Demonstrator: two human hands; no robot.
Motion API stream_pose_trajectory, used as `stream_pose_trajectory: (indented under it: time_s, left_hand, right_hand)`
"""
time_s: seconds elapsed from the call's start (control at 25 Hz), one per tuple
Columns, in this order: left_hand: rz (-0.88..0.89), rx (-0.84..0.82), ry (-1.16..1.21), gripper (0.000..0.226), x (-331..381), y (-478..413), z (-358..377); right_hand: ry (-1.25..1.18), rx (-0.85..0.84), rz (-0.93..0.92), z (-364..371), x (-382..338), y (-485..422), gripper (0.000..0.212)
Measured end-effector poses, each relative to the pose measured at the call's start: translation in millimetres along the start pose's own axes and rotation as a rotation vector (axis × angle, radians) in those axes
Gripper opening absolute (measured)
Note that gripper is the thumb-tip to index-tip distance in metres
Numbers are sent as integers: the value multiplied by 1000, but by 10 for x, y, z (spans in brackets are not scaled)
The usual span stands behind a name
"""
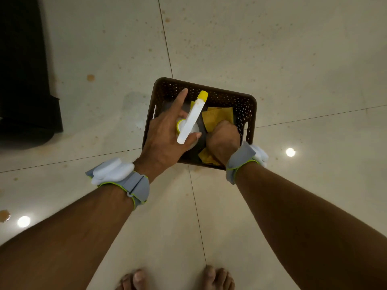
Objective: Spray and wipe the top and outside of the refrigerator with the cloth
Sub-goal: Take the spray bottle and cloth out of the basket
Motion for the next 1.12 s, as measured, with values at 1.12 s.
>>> stream_pose_trajectory:
  time_s: [1.12]
  left_hand:
    - [18,187,86,44,2295,637,-1676]
  right_hand:
    - [-1082,-326,-30,-1767,-1228,2344,33]
Point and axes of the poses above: each hand's wrist, its own y-axis away from the middle knuckle, its own z-axis out of the palm, x = y × z, the point moved 4 cm from there along -y, towards the middle knuckle, and after that the axes turned 5 degrees about -x, right-handed, at the moved point
